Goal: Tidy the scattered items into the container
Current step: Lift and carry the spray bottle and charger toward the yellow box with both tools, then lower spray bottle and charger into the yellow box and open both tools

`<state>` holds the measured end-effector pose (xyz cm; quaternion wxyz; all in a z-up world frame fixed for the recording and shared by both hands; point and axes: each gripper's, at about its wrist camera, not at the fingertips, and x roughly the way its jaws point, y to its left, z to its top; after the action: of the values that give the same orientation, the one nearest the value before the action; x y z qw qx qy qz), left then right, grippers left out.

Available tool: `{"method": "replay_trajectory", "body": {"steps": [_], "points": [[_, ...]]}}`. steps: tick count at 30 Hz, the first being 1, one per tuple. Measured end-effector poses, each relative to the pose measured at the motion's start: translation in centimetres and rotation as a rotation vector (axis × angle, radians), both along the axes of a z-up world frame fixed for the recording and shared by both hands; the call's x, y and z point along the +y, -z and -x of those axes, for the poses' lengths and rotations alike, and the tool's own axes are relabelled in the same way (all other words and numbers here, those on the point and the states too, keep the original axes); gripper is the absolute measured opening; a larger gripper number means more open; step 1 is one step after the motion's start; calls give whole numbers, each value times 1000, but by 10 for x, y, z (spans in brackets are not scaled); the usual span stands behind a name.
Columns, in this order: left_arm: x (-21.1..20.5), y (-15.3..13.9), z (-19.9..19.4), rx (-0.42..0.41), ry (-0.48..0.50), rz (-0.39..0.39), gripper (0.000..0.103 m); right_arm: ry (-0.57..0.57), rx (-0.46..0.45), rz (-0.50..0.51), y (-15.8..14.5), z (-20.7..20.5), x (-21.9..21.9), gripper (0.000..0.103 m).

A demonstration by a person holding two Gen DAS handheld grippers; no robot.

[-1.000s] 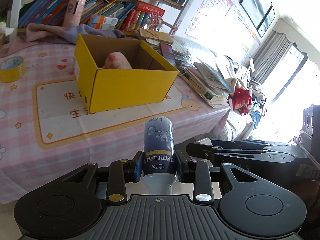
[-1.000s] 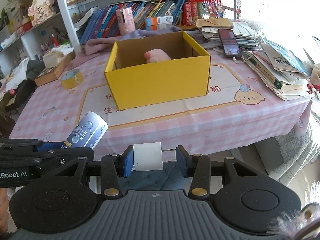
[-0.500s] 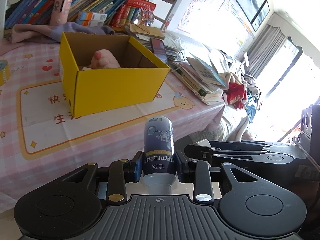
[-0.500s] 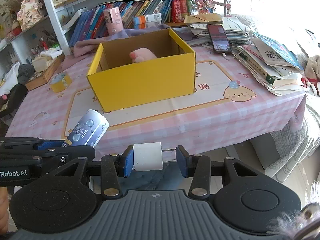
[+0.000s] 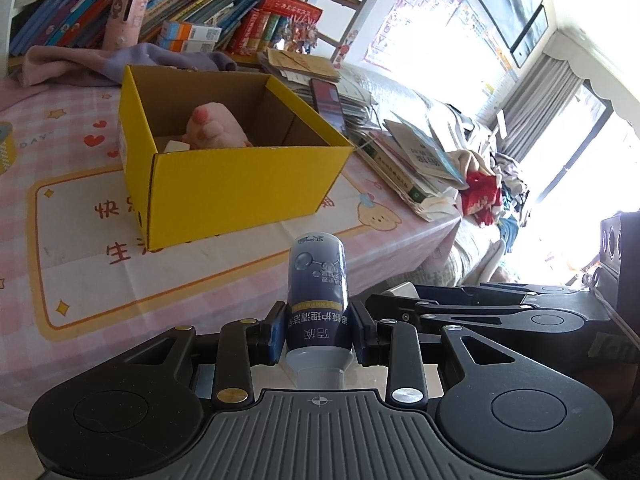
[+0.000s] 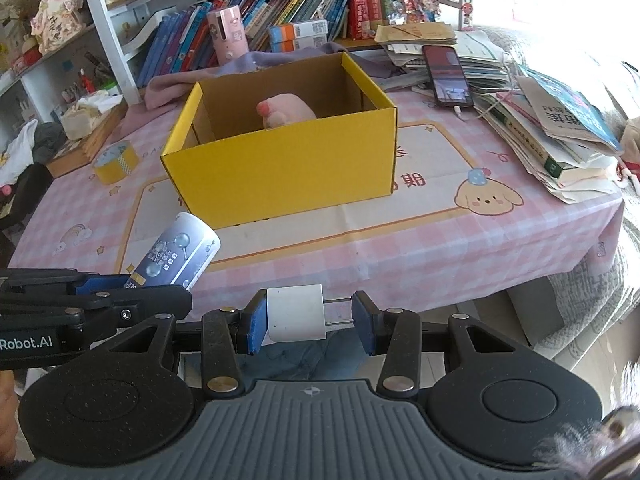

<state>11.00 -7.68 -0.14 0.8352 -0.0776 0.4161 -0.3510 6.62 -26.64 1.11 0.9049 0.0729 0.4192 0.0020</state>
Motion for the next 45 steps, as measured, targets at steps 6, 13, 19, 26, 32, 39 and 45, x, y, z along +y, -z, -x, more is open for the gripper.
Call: {"method": "replay_trajectory", "body": {"steps": [6,13,19,26,32,39,45], "points": [[-7,0,-11,-8,-15,-6,31,-15,2,1,2,-17,-6,42],[-21,-6,-31,-37,-35,-15,31,-49,-18,4,-3,-46,-23,42],[-31,-12,-53,-59,-72,-36,31,-82,-47,-12,-10,-78,-35,42],[-45,-31,-77,-131,-125,-64,31,-142,-107,-22,-25,-119,-50,42],[-52,-41,-102,-164,-193,-97,31,-204,-163,-33,-35,-157,-60,42],[-56,-42,-148,-150,-270,-131,31,-327,-182,-5,-28,-205,-59,42],[-53,-21,-194,-22,-302,-150,31,-432,-111,3,-9,-250,-54,42]]}}
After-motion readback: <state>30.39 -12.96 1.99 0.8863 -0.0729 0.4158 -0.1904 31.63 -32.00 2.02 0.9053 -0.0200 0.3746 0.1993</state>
